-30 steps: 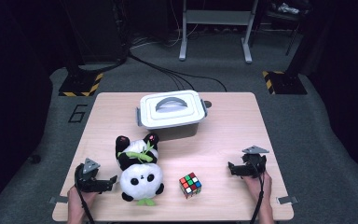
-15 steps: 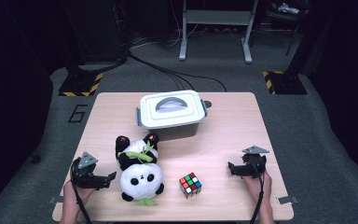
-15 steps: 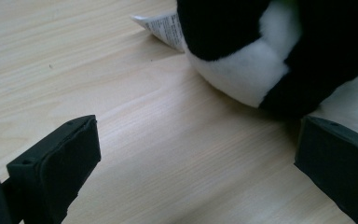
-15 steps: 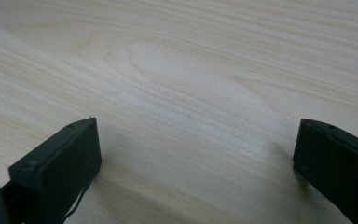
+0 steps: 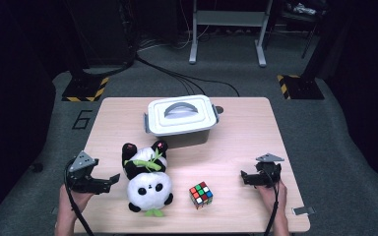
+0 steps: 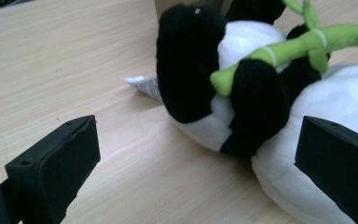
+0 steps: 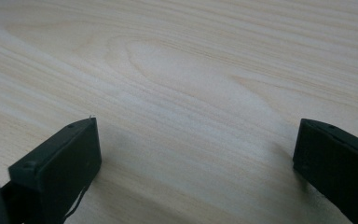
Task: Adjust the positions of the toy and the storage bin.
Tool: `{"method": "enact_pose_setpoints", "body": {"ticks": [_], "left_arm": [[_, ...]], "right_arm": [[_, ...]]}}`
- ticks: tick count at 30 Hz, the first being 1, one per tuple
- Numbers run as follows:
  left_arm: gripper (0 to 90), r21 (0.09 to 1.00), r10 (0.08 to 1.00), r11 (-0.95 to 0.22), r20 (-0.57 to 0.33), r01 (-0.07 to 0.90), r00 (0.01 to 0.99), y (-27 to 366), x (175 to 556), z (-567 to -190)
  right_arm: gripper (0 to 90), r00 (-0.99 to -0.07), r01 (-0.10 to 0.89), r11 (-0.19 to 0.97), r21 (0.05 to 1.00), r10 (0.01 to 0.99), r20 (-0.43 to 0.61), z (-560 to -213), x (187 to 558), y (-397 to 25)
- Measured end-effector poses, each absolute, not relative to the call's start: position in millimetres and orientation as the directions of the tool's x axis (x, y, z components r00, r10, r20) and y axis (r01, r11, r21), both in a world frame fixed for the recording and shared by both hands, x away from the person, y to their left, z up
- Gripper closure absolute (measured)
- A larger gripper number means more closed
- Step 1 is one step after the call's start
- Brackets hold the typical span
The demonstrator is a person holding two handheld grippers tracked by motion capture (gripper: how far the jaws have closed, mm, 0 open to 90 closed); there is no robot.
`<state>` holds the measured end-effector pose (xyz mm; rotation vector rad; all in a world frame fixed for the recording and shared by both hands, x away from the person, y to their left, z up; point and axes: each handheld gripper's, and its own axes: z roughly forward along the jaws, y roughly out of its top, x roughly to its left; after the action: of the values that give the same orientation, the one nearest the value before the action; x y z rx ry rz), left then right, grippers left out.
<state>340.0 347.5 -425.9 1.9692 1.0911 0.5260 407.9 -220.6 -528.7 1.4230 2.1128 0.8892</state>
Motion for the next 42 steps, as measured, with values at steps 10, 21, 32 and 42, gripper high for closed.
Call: {"method": "enact_pose_setpoints", "body": {"ticks": [10,21,32,42], "left_arm": [[0.0,0.822,0.803,-0.345,0.009,0.453,0.595,330,343,-411],[0.0,0.812,0.758,-0.399,0.030,0.426,0.651,305,348,-410],[0.0,0.810,0.719,-0.431,0.042,0.397,0.694,283,360,-410],[5.6,0.798,0.665,-0.475,0.050,0.371,0.745,263,372,-409]], "right_arm": [[0.0,-0.375,0.645,0.263,0.718,0.927,-0.003,-529,408,-221],[0.0,-0.374,0.645,0.264,0.718,0.927,-0.005,-529,408,-221],[0.0,-0.374,0.645,0.264,0.718,0.927,-0.005,-529,408,-221],[0.0,-0.375,0.644,0.265,0.718,0.927,-0.005,-529,408,-221]]}}
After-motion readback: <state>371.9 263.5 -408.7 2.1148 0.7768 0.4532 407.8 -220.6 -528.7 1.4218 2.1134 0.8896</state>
